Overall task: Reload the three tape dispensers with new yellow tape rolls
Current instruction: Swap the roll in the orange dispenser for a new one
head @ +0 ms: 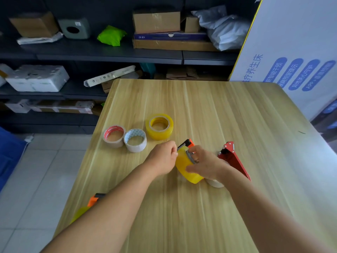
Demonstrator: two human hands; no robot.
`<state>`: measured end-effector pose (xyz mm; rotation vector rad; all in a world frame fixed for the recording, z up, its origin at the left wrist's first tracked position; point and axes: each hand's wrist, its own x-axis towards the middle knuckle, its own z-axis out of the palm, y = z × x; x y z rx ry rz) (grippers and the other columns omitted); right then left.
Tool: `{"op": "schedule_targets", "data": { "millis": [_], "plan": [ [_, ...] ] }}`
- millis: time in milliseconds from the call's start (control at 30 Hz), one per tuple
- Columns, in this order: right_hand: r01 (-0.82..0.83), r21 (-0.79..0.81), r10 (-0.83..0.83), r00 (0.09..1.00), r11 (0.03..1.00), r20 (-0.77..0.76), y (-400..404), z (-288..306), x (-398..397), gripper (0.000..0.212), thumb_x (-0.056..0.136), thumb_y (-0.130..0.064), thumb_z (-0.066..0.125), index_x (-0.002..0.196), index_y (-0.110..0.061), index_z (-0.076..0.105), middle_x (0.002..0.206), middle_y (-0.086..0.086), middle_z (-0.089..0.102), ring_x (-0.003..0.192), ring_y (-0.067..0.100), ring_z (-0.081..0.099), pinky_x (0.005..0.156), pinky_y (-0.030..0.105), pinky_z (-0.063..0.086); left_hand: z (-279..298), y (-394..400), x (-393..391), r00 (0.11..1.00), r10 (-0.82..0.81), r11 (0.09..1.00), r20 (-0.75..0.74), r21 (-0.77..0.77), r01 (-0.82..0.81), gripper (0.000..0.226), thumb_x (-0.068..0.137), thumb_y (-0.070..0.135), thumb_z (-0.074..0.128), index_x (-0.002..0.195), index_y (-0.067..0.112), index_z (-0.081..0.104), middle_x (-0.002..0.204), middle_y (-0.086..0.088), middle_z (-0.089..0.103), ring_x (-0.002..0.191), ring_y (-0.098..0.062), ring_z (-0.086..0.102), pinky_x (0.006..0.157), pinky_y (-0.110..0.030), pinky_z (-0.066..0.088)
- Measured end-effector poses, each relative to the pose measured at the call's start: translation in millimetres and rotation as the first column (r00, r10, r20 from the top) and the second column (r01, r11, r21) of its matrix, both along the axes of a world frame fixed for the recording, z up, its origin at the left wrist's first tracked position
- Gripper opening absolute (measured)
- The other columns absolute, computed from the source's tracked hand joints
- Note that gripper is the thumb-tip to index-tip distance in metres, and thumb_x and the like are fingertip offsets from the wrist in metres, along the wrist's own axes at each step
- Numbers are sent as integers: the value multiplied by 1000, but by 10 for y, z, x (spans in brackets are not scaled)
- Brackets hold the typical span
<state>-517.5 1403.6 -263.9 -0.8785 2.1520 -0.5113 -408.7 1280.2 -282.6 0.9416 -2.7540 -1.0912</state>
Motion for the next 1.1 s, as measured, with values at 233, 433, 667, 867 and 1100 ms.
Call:
{"op": "schedule_targets", "data": {
  "millis": [233,433,667,867,1100],
  "plan": [
    [29,71,-22,995,997,-94,-89,-157,163,68,76,-30,73,132,-13,38,111,6,58,91,21,54,76,31,48,19,-13,-5,993,-70,995,97,78,62,14,93,16,47,80,18,49,89,-1,59,80,-20,52,67,-30,43],
    [49,-99,-30,983,994,180,52,-216,91,69,72,-14,72,132,-30,41,107,0,63,84,14,62,70,26,52,65,-233,-54,991,97,994,88,44,-101,16,94,13,41,79,19,40,84,2,58,78,-20,52,56,-27,38],
    [36,-158,27,926,987,377,57,-202,22,76,61,-9,70,129,-27,43,106,13,64,93,30,63,80,38,53,32,-475,-73,986,94,987,137,119,-111,12,95,21,46,83,19,48,74,7,50,74,-17,48,57,-28,35],
    [9,-129,50,895,992,444,7,-223,-81,70,72,7,69,127,-27,43,99,6,61,89,20,61,82,36,50,43,-551,-36,993,23,968,112,246,-50,10,97,20,46,89,14,50,70,6,43,63,-10,39,57,-25,31],
    [-124,-2,124,992,992,-18,-254,-108,60,96,68,-35,82,144,-26,23,120,1,53,107,20,54,81,25,40,64,-551,-154,989,94,992,113,72,-102,14,100,25,39,89,16,44,74,4,48,74,-20,48,61,-31,36]
  ]
}}
